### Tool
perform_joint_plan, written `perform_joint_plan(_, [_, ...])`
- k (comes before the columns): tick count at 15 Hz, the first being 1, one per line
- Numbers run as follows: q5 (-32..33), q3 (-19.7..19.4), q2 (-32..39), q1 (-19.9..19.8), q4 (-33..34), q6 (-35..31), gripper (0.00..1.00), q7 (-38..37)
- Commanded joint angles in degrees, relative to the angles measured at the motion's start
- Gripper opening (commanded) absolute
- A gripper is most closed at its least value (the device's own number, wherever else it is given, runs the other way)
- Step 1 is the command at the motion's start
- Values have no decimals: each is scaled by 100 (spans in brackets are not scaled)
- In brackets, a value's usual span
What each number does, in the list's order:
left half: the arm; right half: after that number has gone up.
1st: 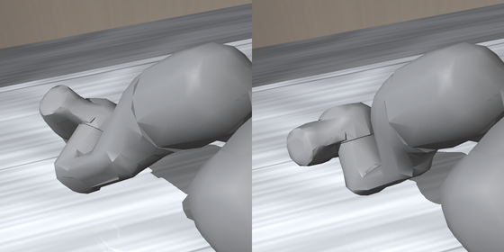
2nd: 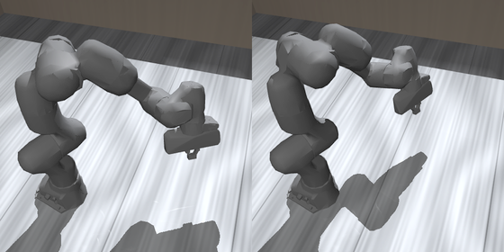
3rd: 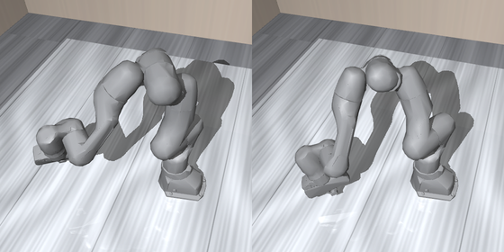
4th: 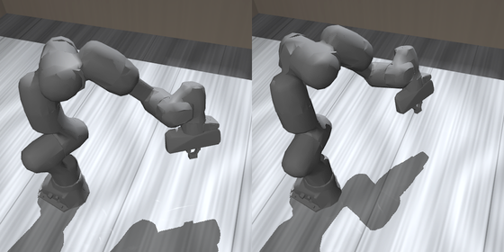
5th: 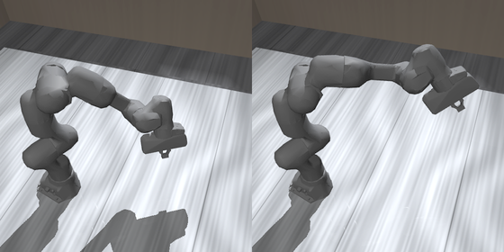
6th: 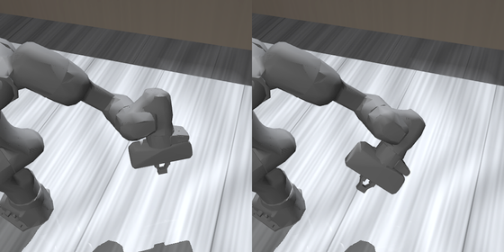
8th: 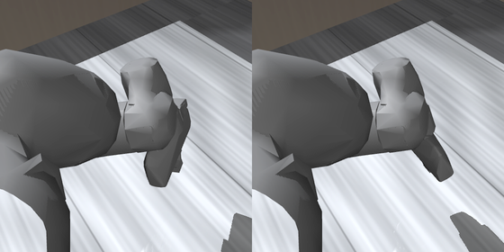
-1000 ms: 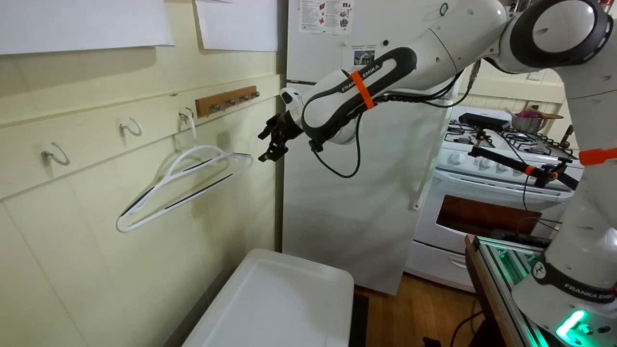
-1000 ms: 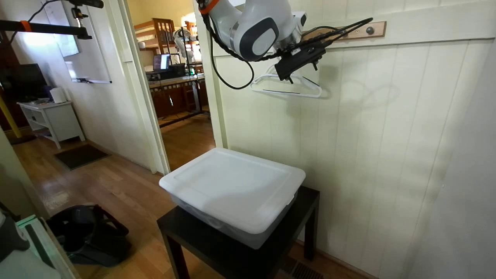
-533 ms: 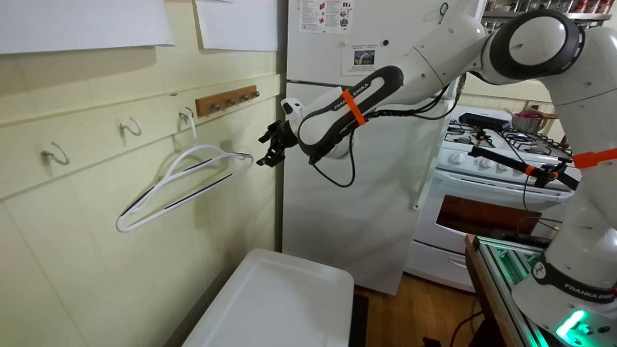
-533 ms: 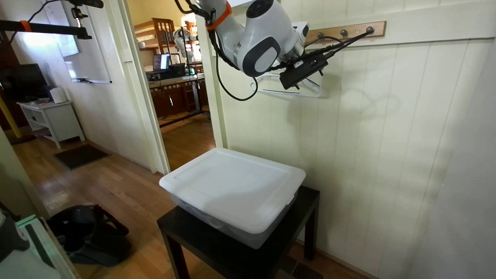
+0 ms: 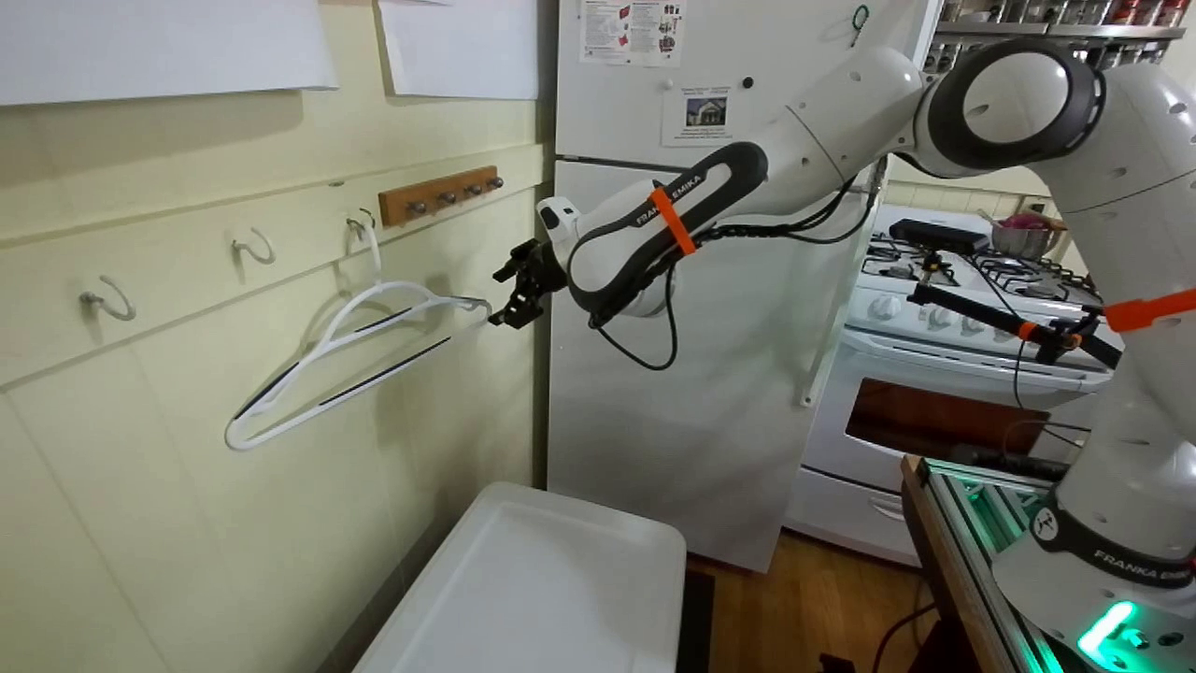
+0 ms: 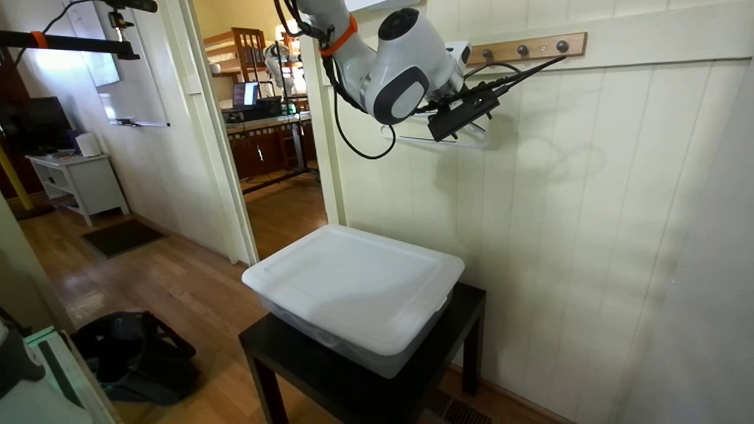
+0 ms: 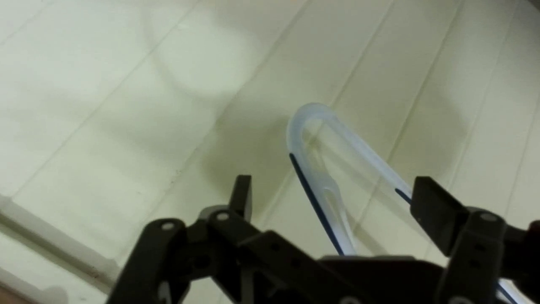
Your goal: Move the hanger from the hook on the left to the hook on the right
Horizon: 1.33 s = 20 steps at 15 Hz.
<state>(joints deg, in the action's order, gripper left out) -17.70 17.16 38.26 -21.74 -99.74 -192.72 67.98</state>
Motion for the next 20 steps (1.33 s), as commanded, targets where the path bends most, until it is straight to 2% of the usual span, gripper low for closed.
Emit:
perform_joint_plan(1, [187, 11, 231, 71, 235, -233, 71, 121])
perform_joint_plan(4, [282, -29, 264, 110, 250, -290, 45, 114])
perform_joint_plan(10, [361, -48, 341, 64, 265, -436, 1, 68])
perform_joint_plan(17, [356, -43, 279, -44, 222, -494, 0, 31])
perform_joint_plan(20, [474, 265, 169, -289, 106, -627, 0, -14])
